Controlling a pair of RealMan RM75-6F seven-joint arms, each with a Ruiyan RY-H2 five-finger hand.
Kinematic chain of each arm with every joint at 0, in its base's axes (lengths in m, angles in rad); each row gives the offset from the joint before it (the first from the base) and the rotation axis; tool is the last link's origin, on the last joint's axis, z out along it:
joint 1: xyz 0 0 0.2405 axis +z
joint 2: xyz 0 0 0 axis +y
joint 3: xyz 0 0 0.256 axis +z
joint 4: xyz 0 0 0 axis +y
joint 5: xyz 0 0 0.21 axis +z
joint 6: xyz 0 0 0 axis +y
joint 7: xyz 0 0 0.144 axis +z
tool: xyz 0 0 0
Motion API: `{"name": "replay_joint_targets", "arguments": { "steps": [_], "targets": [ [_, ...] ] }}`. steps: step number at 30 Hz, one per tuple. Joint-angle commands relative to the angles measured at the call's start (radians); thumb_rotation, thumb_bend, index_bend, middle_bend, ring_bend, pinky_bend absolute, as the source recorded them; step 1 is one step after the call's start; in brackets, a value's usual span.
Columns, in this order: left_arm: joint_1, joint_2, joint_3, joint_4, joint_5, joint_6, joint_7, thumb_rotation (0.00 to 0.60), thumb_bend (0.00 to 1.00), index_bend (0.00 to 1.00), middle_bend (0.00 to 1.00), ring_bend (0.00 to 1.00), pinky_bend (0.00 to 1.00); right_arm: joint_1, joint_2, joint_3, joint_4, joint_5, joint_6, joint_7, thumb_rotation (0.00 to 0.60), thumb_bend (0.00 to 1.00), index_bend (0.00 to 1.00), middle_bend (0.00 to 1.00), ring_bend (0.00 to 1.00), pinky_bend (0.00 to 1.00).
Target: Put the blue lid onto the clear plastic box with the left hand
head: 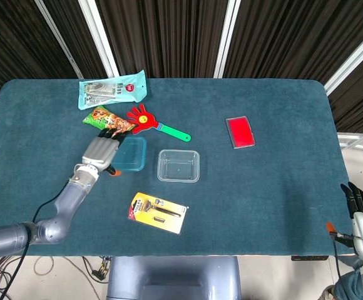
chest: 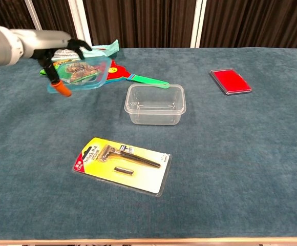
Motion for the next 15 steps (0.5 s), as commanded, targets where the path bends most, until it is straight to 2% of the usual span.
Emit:
{"name": "replay_joint_targets", "arguments": {
  "steps": [1,8,15],
  "targets": [
    [-0.087,-0.021,-0.044,-0.055,-0.102,0.028,0.075,0.6,0.2,0.02,0.27,0.03,0.0,0.0,0.0,0.0,-0.001,0.0,0.0,0.003,0.6,0.34,0.0,0.01,0.0,0.0],
    [-0.217,-0.092,-0.065,-0.054,-0.272,0.053,0.182,0.6,0.2,0.02,0.27,0.03,0.0,0.0,0.004,0.001,-0.004,-0.001,-0.002,0.006,0.6,0.34,0.0,0.01,0.0,0.0],
    [-0.297,-0.161,-0.092,-0.026,-0.417,0.064,0.215,0.6,0.2,0.02,0.27,0.03,0.0,-0.001,0.008,0.003,-0.006,0.004,-0.001,0.01,0.6,0.34,0.0,0.01,0.0,0.0]
  ]
}}
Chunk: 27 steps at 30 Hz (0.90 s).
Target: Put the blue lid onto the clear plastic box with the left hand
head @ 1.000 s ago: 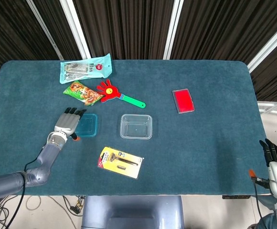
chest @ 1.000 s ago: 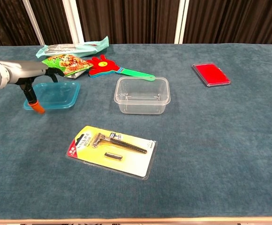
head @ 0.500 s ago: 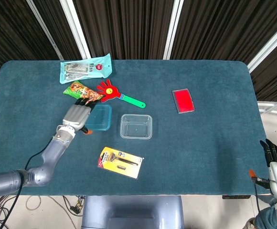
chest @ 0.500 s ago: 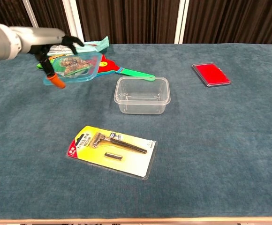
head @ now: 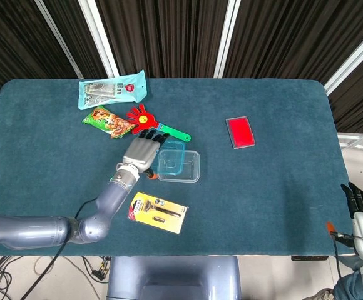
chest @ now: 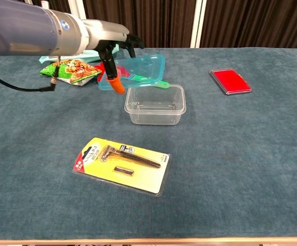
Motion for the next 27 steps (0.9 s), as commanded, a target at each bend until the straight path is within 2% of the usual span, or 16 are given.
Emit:
{"name": "replay_joint_targets", "arguments": {
  "steps": [1,12,27],
  "targets": [
    [-0.052,-0.047,-0.02,0.025,-0.083,0.006,0.02,0.6,0.2,0.02,0.27,0.03,0.0,-0.001,0.002,0.0,-0.001,0.0,0.0,0.001,0.6,0.34,0.0,0.01,0.0,0.0],
    [-0.102,-0.115,-0.01,0.099,-0.139,0.038,0.048,0.6,0.2,0.02,0.27,0.03,0.0,-0.004,0.001,-0.003,0.002,0.0,0.001,0.005,0.6,0.34,0.0,0.01,0.0,0.0],
    [-0.107,-0.165,0.008,0.172,-0.126,0.018,0.046,0.6,0.2,0.02,0.27,0.03,0.0,-0.005,0.001,-0.002,0.005,0.001,0.001,0.009,0.6,0.34,0.0,0.01,0.0,0.0]
  ]
}}
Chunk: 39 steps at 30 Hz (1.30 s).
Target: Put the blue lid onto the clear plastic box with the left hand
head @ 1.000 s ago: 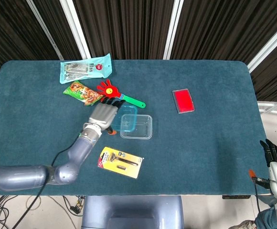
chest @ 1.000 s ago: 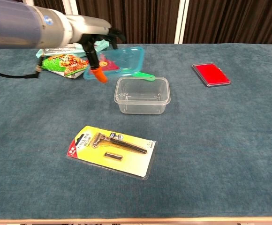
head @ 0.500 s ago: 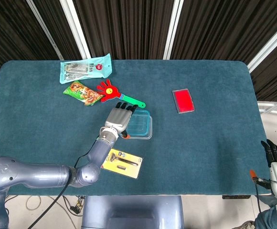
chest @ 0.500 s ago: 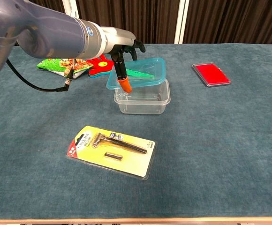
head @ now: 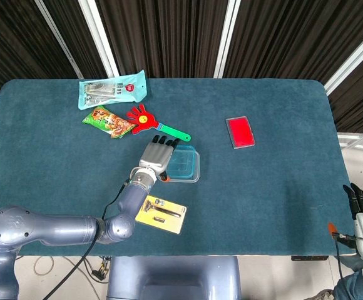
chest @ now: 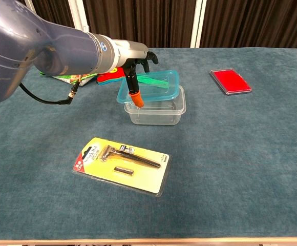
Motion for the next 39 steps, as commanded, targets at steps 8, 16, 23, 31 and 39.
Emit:
{"name": "replay_joint_targets", "arguments": {
  "steps": [8,16,23,31,39],
  "targets": [
    [-0.005,-0.015,0.006,0.006,0.007,0.003,0.011,0.6,0.2,0.02,0.26,0.03,0.0,0.001,0.002,0.001,-0.003,0.002,-0.002,-0.002,0.6,0.34,0.0,0.01,0.0,0.0],
    [-0.018,-0.042,0.0,0.024,-0.006,0.019,0.029,0.6,0.2,0.02,0.26,0.03,0.0,0.0,0.003,0.001,-0.004,0.003,-0.002,0.0,0.6,0.34,0.0,0.01,0.0,0.0],
    [-0.027,-0.066,-0.013,0.043,-0.027,0.034,0.045,0.6,0.2,0.02,0.26,0.03,0.0,0.0,0.004,0.0,-0.003,0.0,-0.003,0.003,0.6,0.34,0.0,0.01,0.0,0.0],
    [-0.032,-0.08,-0.02,0.054,-0.045,0.029,0.065,0.6,0.19,0.02,0.26,0.03,0.0,0.001,0.006,0.003,-0.007,0.002,-0.004,0.003,0.6,0.34,0.0,0.01,0.0,0.0],
    [-0.031,-0.09,-0.024,0.068,-0.05,0.031,0.078,0.6,0.19,0.02,0.26,0.03,0.0,0.002,0.006,0.002,-0.006,0.002,-0.005,0.002,0.6,0.34,0.0,0.01,0.0,0.0]
  ]
}}
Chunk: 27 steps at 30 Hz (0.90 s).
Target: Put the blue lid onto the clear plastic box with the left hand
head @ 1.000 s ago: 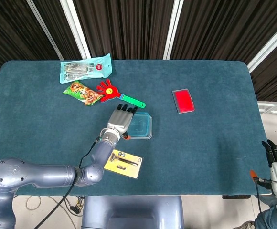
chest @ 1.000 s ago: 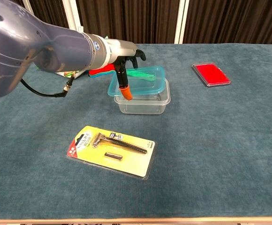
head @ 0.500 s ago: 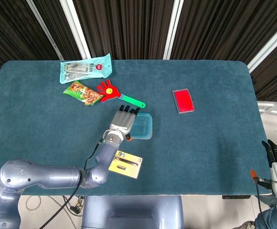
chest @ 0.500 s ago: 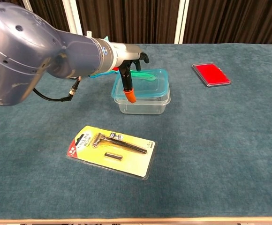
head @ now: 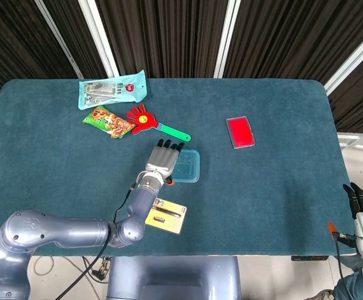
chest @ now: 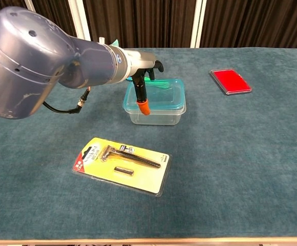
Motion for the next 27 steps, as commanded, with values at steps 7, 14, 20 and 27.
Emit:
{"name": "replay_joint_targets", "arguments": {
  "steps": [7,14,20,27],
  "targets": [
    [-0.002,-0.01,-0.004,0.008,0.001,-0.002,0.013,0.6,0.19,0.02,0.26,0.03,0.0,0.0,-0.001,0.002,0.0,0.004,0.001,-0.002,0.6,0.34,0.0,0.01,0.0,0.0],
    [0.0,-0.016,-0.005,0.014,-0.003,-0.001,0.024,0.6,0.19,0.02,0.26,0.03,0.0,-0.001,-0.001,0.001,-0.001,0.003,0.001,0.0,0.6,0.34,0.0,0.01,0.0,0.0],
    [0.0,-0.022,-0.008,0.015,-0.003,0.002,0.032,0.6,0.19,0.02,0.26,0.03,0.0,-0.001,0.0,0.001,-0.004,0.006,-0.001,-0.001,0.6,0.34,0.0,0.01,0.0,0.0],
    [-0.001,-0.031,-0.013,0.021,-0.001,0.002,0.039,0.6,0.19,0.02,0.26,0.03,0.0,-0.002,0.0,0.0,-0.007,0.007,-0.001,0.0,0.6,0.34,0.0,0.01,0.0,0.0]
  ]
}}
